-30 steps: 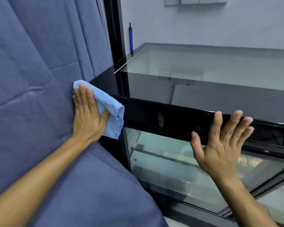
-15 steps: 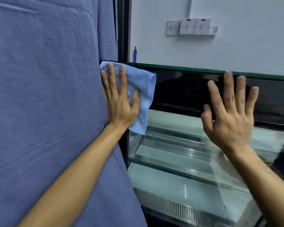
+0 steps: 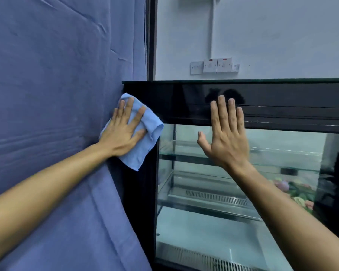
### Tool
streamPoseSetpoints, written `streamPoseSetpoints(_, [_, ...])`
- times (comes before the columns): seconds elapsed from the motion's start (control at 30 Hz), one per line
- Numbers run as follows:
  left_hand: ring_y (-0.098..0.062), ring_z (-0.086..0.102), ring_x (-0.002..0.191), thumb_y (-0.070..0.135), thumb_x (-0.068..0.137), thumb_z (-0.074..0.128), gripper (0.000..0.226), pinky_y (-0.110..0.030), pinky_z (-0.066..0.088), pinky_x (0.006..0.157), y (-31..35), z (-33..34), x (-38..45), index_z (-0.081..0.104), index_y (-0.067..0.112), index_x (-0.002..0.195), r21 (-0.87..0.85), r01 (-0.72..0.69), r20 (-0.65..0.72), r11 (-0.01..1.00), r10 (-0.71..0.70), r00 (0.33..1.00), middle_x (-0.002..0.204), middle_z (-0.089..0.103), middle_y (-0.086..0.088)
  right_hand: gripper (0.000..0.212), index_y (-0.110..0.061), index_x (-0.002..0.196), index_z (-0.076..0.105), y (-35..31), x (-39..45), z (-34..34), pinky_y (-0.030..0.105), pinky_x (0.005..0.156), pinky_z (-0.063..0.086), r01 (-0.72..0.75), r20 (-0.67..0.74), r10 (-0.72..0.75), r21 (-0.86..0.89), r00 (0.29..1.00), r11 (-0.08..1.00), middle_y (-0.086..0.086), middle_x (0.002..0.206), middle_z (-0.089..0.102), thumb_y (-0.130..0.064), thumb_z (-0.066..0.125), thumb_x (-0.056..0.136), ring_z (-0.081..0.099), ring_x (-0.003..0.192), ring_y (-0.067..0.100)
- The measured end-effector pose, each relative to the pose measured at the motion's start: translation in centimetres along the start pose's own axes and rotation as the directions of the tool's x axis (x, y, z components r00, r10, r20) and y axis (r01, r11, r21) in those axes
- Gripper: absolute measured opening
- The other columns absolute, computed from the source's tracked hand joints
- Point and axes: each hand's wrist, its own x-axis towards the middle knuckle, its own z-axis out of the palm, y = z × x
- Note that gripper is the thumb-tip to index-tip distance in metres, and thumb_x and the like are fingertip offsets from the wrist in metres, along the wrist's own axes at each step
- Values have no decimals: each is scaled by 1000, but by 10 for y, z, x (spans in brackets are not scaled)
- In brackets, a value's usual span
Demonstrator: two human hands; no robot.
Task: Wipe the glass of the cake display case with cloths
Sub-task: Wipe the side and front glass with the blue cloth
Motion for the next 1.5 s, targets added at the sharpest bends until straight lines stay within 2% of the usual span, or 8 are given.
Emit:
streamPoseSetpoints(0.13, [-38, -8, 159, 53, 106, 24, 73, -27, -22, 121, 48, 0, 28, -3, 20, 165, -256, 215, -256, 942, -281, 925, 171, -10, -19, 80, -9, 165, 12, 3, -2, 2, 54, 128, 11, 24, -42, -24, -3, 999, 1000, 18, 171, 7, -52, 39, 102, 4, 159, 36])
streamPoseSetpoints(0.23, [-36, 6, 159, 38, 108, 41, 71, -21, -11, 125, 63, -8, 47, 12, 4, 163, -501, 152, -360, 852, -365, 859, 170, 2, -26, 70, -19, 165, 18, 4, -4, 5, 54, 128, 13, 92, -94, -93, -17, 991, 996, 14, 172, 11, -44, 41, 104, 7, 159, 33])
streamPoseSetpoints(0.47, [-27, -16, 158, 60, 101, 21, 80, -34, -10, 126, 17, 19, 0, 6, 16, 166, -228, 37, -234, 973, -92, 968, 171, -15, -16, 59, -23, 161, 34, 1, -5, 7, 52, 129, 10, 117, -124, -119, -24, 985, 993, 12, 170, 19, -40, 41, 105, 12, 159, 33])
streamPoseSetpoints(0.63, [-32, -14, 158, 58, 104, 22, 80, -39, -14, 127, 6, 21, 5, 7, 10, 166, 21, -36, -299, 999, 41, 953, 172, -8, -15, 60, -21, 160, 36, -3, -2, 10, 53, 128, 13, 114, -154, -116, -20, 981, 993, 16, 170, 20, -36, 43, 103, 15, 158, 35])
streamPoseSetpoints(0.9, [-26, -13, 159, 61, 101, 20, 86, -25, -17, 124, 27, 12, 28, -9, 8, 162, -189, 58, -346, 980, -121, 930, 173, -9, -9, 59, -22, 160, 36, -2, -3, 11, 53, 128, 16, 121, -168, -121, -8, 978, 993, 15, 169, 21, -35, 43, 102, 18, 157, 35])
streamPoseSetpoints(1.1, [-29, 0, 161, 63, 95, 26, 93, -42, 8, 131, 49, 3, 46, 2, 5, 164, -336, 99, -386, 937, -233, 893, 174, 2, -11, 59, -26, 160, 37, -4, -2, 12, 53, 127, 17, 131, -181, -131, -12, 975, 991, 16, 169, 22, -34, 45, 102, 18, 157, 36])
streamPoseSetpoints(1.37, [-42, -9, 158, 61, 101, 33, 79, -54, 0, 129, 54, 78, -36, 11, 22, 166, -90, -53, -396, 994, 13, 918, 173, -4, -16, 57, -29, 159, 38, -5, -2, 13, 54, 127, 18, 130, -197, -130, -15, 972, 991, 17, 168, 23, -30, 45, 102, 20, 156, 38])
streamPoseSetpoints(1.5, [-43, -7, 158, 63, 101, 31, 79, -47, -7, 129, 41, 39, 15, 4, 22, 164, -53, -18, -391, 998, -4, 921, 173, -1, -17, 57, -31, 158, 39, -4, -2, 14, 55, 126, 18, 130, -198, -130, -14, 971, 991, 17, 168, 24, -29, 44, 101, 21, 156, 38])
